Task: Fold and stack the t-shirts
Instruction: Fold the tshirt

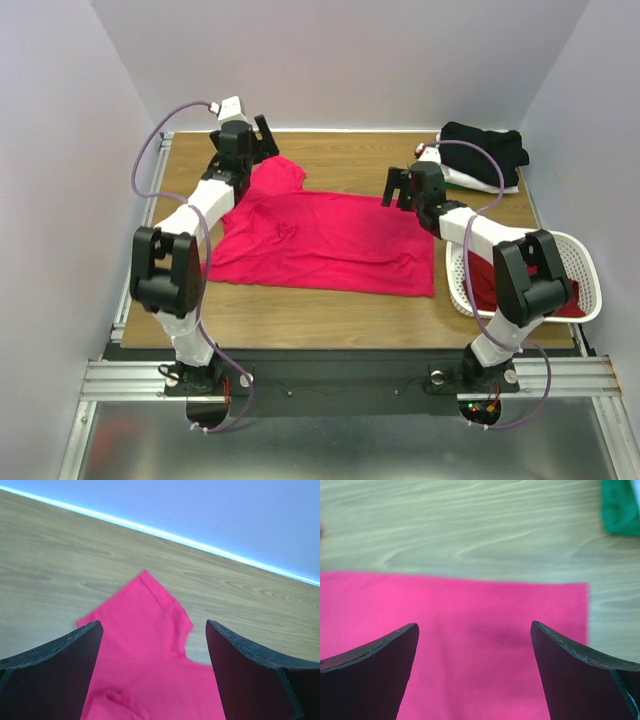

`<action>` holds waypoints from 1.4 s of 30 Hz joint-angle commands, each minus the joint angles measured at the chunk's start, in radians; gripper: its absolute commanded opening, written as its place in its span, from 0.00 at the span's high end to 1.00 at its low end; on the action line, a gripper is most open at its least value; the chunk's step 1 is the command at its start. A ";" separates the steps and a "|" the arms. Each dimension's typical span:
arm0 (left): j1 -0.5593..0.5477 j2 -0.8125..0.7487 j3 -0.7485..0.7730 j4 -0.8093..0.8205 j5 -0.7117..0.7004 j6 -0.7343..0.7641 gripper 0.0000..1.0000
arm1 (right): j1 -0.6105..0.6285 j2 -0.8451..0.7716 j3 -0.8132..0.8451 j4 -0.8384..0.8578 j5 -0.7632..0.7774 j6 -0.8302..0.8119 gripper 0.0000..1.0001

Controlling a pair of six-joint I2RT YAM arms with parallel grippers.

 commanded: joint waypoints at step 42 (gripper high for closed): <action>0.088 0.851 1.067 -0.496 0.194 0.154 0.10 | -0.247 0.294 0.181 -0.035 -0.206 0.023 0.21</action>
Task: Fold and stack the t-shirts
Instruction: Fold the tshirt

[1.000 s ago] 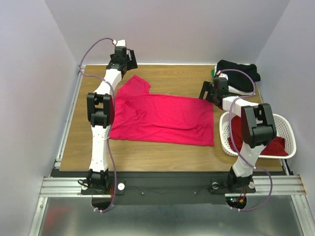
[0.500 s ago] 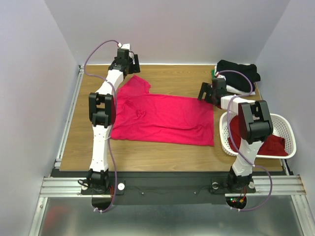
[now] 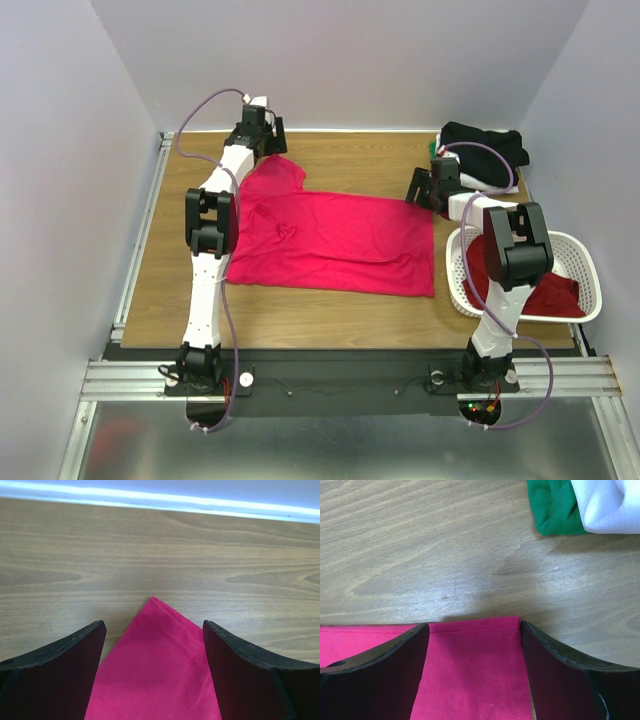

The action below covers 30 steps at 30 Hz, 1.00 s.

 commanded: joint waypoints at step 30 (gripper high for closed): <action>-0.008 0.093 0.107 -0.102 -0.088 -0.064 0.74 | -0.003 0.008 -0.031 0.065 -0.118 -0.006 0.22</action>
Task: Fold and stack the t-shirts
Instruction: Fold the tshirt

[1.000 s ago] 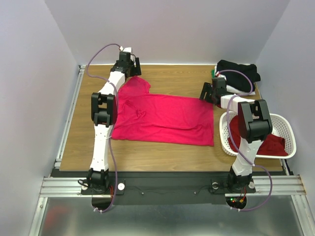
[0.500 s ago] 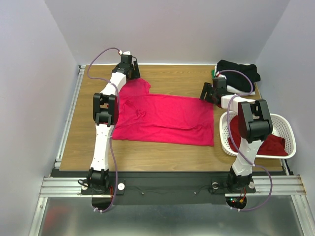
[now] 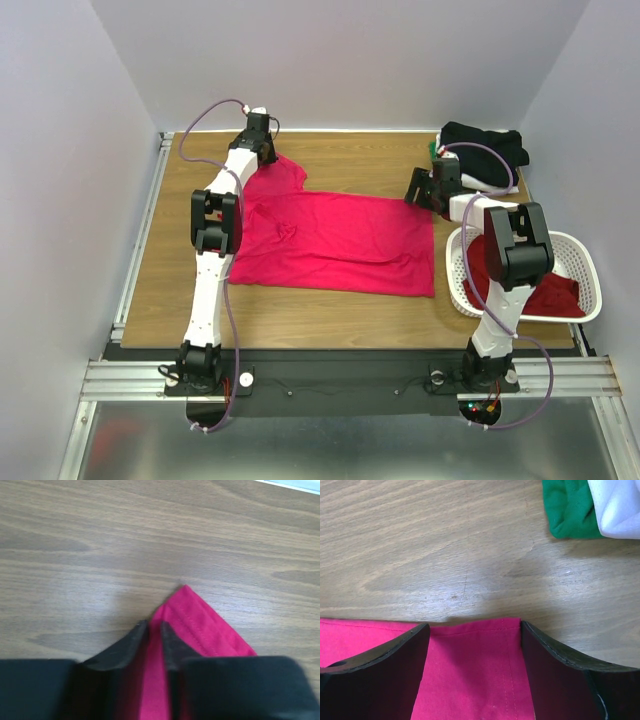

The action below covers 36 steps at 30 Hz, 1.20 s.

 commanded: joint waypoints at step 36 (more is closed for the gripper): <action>0.026 -0.669 -0.858 0.655 0.081 -0.035 1.00 | 0.061 -0.169 -0.132 0.054 0.086 -0.020 1.00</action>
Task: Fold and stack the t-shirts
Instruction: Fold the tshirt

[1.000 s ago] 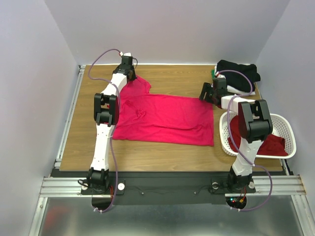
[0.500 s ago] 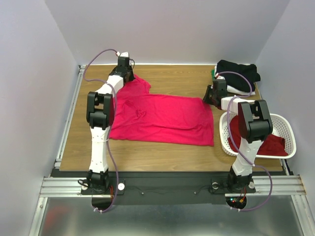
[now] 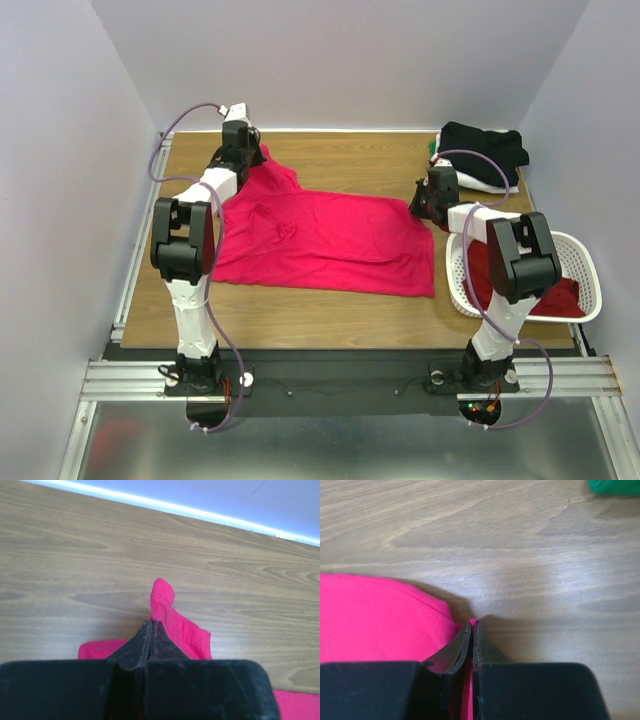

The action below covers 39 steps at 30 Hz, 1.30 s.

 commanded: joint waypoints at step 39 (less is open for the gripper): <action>0.012 -0.818 -0.949 0.392 -0.205 -0.140 1.00 | 0.133 -0.753 -0.511 -0.044 0.277 0.108 1.00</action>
